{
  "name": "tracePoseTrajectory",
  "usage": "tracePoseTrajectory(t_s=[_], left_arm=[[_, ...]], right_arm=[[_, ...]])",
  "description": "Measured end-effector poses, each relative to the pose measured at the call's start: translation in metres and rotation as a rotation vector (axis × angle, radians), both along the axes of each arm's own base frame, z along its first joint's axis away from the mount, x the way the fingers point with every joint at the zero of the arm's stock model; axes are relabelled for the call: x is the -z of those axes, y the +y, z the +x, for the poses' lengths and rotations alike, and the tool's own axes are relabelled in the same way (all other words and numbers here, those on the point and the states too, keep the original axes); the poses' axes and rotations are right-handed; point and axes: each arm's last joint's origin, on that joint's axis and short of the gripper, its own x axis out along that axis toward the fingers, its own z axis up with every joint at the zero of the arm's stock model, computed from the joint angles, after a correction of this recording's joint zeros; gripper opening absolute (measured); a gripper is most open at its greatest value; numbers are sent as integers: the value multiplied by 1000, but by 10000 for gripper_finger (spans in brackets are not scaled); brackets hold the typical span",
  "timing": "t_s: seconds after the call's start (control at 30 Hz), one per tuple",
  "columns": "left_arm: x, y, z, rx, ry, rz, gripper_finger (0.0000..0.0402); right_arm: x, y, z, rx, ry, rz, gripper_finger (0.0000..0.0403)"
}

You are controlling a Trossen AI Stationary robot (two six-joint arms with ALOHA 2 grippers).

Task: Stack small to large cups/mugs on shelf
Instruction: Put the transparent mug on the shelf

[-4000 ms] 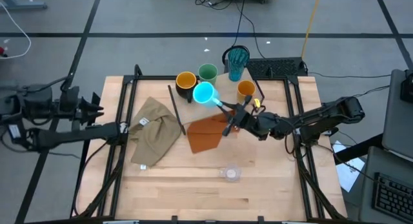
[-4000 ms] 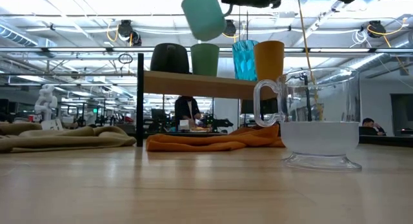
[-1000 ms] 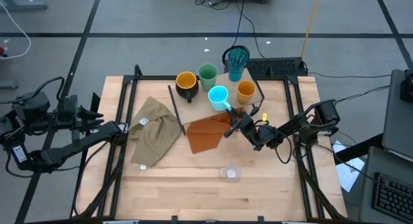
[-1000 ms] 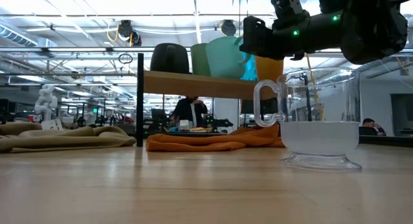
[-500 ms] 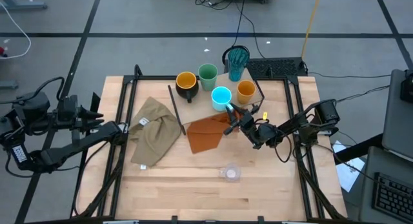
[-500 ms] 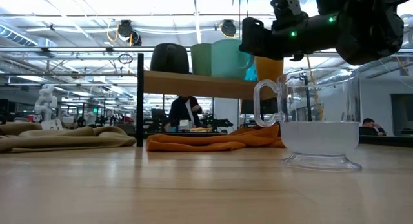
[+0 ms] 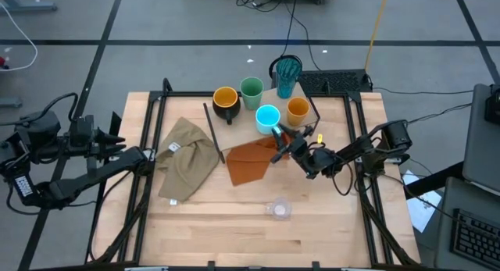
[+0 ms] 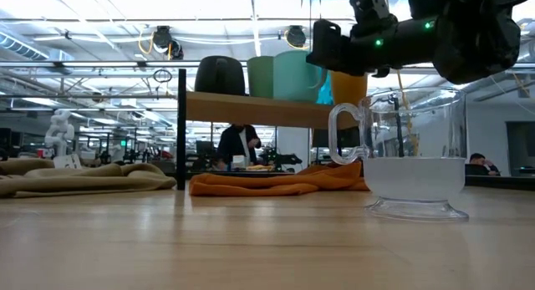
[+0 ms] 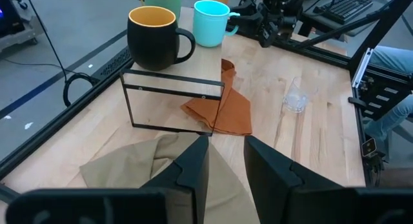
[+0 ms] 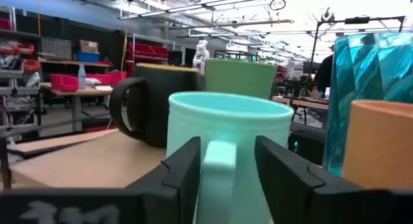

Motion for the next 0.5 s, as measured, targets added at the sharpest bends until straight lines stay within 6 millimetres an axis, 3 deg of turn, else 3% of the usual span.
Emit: tracePoseTrajectory(t_s=[0.5], left_arm=[[0,0,0,1,-1,-2,97]], right_arm=[[-7,0,-1,-13,-5,-40,240]])
